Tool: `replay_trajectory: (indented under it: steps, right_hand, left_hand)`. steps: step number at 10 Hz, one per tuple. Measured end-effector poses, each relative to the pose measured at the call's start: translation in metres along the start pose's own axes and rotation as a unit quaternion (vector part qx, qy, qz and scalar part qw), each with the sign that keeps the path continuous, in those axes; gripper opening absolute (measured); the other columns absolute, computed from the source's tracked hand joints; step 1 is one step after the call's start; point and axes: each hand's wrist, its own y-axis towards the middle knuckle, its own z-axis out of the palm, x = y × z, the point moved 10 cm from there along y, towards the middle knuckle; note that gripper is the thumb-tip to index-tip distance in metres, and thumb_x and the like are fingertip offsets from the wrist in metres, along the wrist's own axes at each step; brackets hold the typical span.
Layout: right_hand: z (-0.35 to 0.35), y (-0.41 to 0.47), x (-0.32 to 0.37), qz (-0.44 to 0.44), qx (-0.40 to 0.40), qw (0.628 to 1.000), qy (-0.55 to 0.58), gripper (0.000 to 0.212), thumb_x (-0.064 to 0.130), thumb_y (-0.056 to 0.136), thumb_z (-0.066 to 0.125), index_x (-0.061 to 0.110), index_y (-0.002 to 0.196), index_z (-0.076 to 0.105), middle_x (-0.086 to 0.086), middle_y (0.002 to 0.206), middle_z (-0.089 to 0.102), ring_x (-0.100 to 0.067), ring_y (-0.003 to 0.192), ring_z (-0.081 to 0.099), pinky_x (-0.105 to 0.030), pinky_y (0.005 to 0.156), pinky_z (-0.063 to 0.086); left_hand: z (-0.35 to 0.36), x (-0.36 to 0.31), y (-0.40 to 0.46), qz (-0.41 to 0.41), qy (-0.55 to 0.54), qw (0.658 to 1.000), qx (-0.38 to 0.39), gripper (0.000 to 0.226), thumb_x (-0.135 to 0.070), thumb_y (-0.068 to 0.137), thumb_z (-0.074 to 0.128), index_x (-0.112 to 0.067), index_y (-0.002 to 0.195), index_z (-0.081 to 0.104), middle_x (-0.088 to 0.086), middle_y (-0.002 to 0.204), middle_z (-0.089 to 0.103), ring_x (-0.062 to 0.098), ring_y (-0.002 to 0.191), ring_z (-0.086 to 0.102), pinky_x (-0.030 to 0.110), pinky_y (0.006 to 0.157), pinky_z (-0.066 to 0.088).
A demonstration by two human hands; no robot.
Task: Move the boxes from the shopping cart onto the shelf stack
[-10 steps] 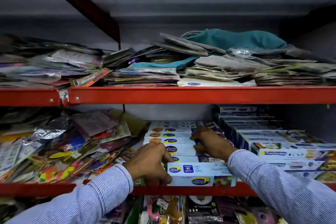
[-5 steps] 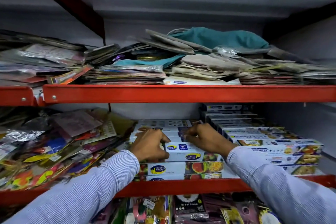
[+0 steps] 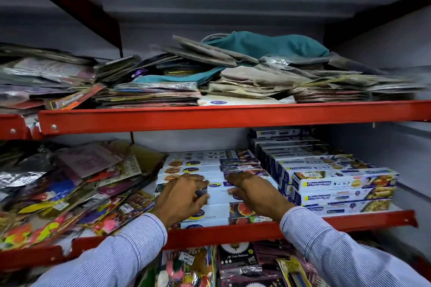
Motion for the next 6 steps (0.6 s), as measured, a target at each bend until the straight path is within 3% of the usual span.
replay_trajectory:
  steps: [2, 3, 4, 5, 6]
  right_hand:
    - [-0.001, -0.004, 0.001, -0.004, -0.017, 1.0, 0.009, 0.033, 0.015, 0.098, 0.047, 0.015, 0.13, 0.053, -0.006, 0.139, 0.056, -0.022, 0.118, 0.059, -0.04, 0.094, 0.051]
    - [0.005, -0.004, 0.0, -0.019, -0.034, 0.999, -0.018, 0.045, 0.008, 0.094, 0.05, 0.016, 0.138, 0.046, -0.006, 0.146, 0.049, -0.021, 0.128, 0.052, -0.037, 0.105, 0.045]
    - [0.016, -0.011, 0.001, -0.026, -0.064, 0.995, -0.07, 0.05, 0.025, 0.1, 0.039, 0.016, 0.149, 0.029, -0.004, 0.156, 0.034, -0.02, 0.145, 0.028, -0.04, 0.121, 0.021]
    - [0.023, -0.02, -0.002, 0.0, -0.103, 0.988, -0.112, 0.054, 0.037, 0.101, 0.023, 0.017, 0.151, 0.019, -0.004, 0.158, 0.03, -0.019, 0.148, 0.019, -0.041, 0.119, 0.006]
    - [0.026, -0.02, -0.001, 0.026, -0.112, 0.986, -0.119, 0.056, 0.042, 0.103, 0.02, 0.02, 0.153, 0.008, -0.001, 0.162, 0.015, -0.017, 0.15, -0.001, -0.046, 0.118, 0.0]
  left_hand:
    - [0.004, 0.004, -0.004, -0.002, -0.015, 1.0, -0.012, 0.044, -0.047, 0.091, 0.063, -0.027, 0.131, 0.063, -0.006, 0.138, 0.062, 0.014, 0.126, 0.056, 0.033, 0.106, 0.048]
    - [0.007, 0.002, -0.01, 0.007, -0.01, 0.999, -0.033, 0.042, -0.043, 0.096, 0.058, -0.027, 0.135, 0.06, -0.005, 0.139, 0.061, 0.015, 0.131, 0.052, 0.041, 0.11, 0.043]
    - [0.016, -0.002, -0.021, 0.011, 0.059, 0.997, -0.039, 0.047, -0.042, 0.102, 0.041, -0.025, 0.146, 0.045, -0.003, 0.151, 0.049, 0.021, 0.142, 0.037, 0.052, 0.117, 0.028]
    - [0.023, -0.005, -0.028, 0.025, 0.134, 0.989, -0.05, 0.052, -0.036, 0.103, 0.038, -0.018, 0.151, 0.032, 0.006, 0.157, 0.038, 0.028, 0.148, 0.026, 0.057, 0.117, 0.014]
    - [0.025, -0.005, -0.031, 0.006, 0.165, 0.985, -0.046, 0.062, -0.033, 0.102, 0.041, -0.012, 0.155, 0.02, 0.014, 0.163, 0.021, 0.033, 0.152, 0.006, 0.065, 0.116, 0.007]
